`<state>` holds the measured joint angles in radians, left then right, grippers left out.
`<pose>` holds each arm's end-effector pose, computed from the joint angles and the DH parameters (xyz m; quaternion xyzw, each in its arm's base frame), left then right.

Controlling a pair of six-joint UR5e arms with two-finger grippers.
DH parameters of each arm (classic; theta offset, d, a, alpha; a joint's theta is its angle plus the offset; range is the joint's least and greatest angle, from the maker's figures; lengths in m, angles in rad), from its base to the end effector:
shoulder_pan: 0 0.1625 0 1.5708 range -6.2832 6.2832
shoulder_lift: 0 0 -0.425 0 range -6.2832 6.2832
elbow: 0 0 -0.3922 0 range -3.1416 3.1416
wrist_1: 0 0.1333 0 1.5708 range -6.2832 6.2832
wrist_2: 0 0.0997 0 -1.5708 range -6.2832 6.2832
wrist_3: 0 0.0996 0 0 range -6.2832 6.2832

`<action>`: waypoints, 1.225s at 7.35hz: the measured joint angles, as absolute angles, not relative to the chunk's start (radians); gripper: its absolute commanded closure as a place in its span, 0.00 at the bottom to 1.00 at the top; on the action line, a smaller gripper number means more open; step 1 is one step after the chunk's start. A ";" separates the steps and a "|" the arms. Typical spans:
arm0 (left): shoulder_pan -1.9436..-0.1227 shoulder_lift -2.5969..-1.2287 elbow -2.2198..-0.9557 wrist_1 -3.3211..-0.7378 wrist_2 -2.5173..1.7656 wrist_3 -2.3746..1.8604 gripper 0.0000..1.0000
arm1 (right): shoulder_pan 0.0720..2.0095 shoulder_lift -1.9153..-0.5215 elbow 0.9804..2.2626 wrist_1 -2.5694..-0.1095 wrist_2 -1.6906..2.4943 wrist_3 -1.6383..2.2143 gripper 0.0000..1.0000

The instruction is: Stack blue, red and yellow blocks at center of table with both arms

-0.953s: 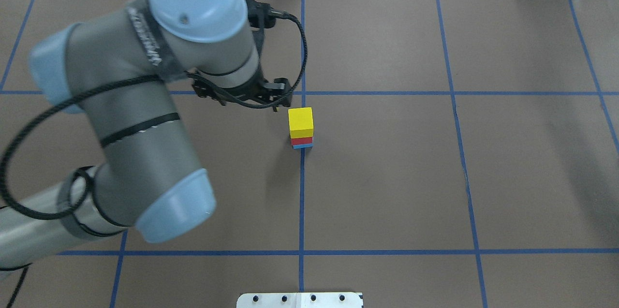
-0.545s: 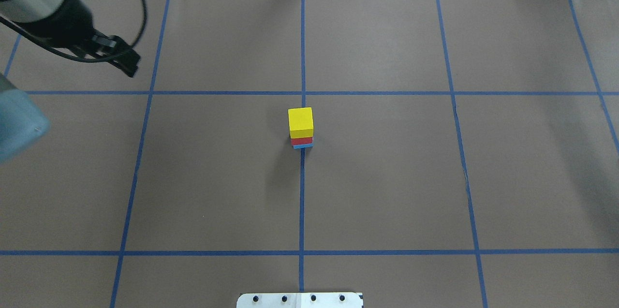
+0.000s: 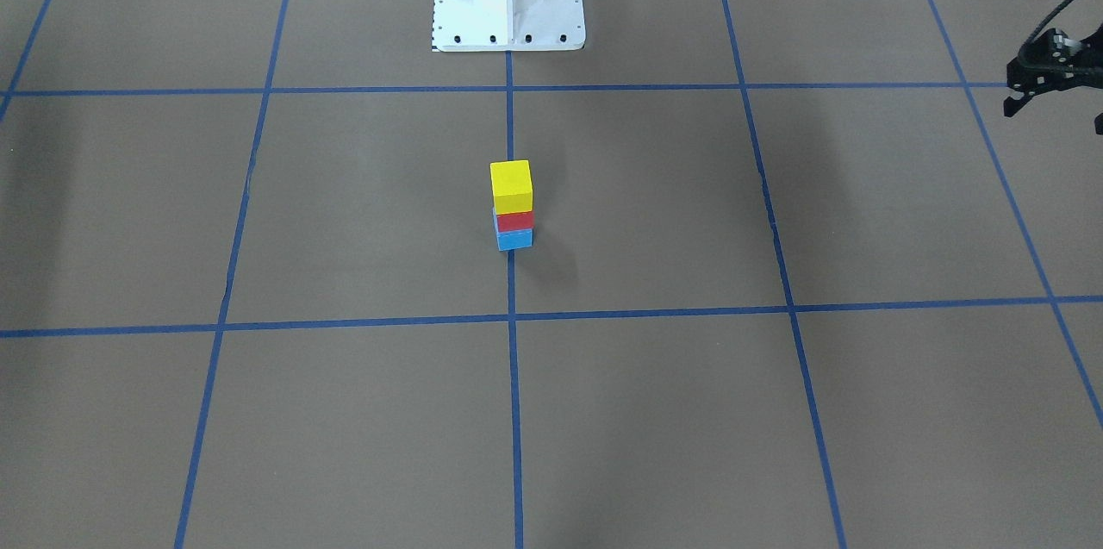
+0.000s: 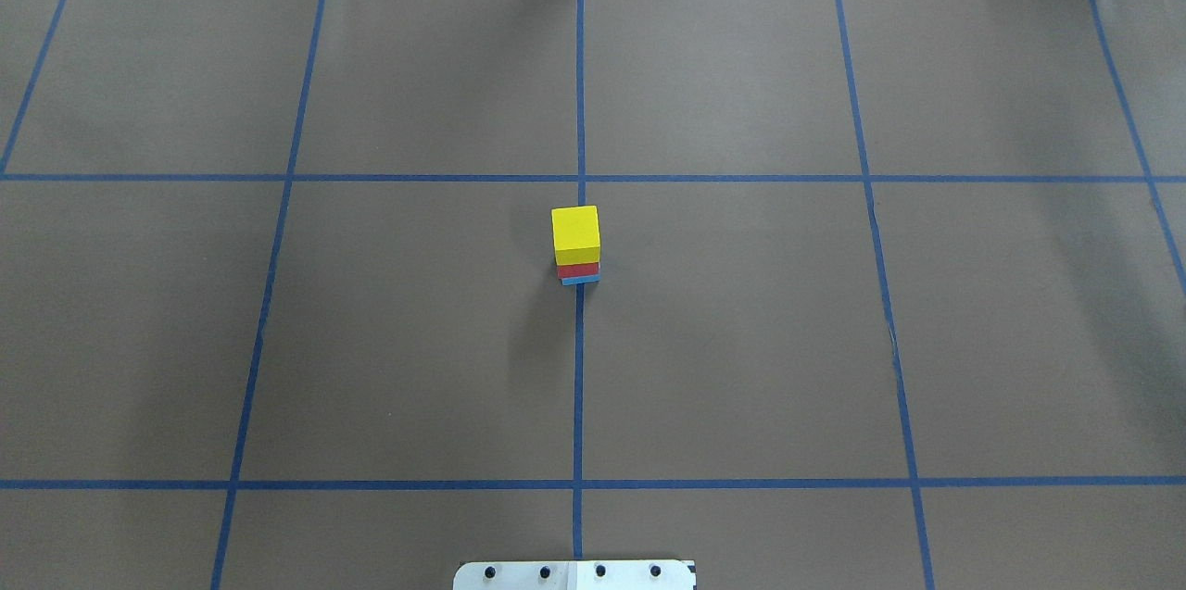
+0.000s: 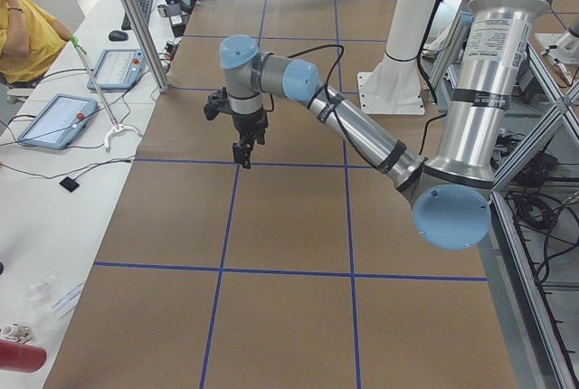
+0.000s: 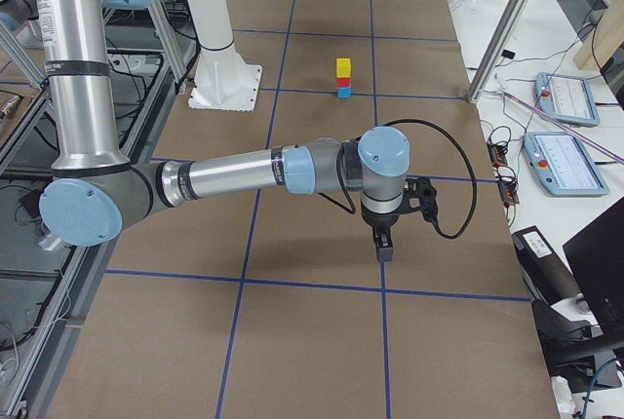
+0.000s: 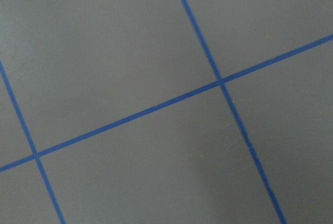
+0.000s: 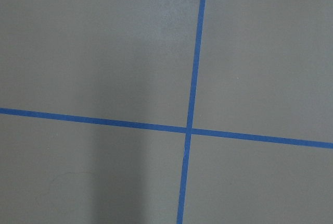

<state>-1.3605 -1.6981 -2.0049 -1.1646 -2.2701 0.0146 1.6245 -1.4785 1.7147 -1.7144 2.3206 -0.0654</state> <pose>0.0359 -0.4998 0.4352 0.0391 0.3470 0.1315 0.9278 0.0936 -0.5222 0.5573 0.0648 -0.3626 -0.0224 0.9294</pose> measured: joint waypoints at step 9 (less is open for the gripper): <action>-1.636 -1.331 -1.804 -1.511 -2.356 0.084 0.00 | 1.620 -1.501 1.701 -1.730 2.288 -0.059 0.00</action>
<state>-1.6364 -1.3312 -1.8037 -1.5111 -2.3557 0.0839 1.6199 -1.5012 1.7013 -1.7303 2.2885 -0.0585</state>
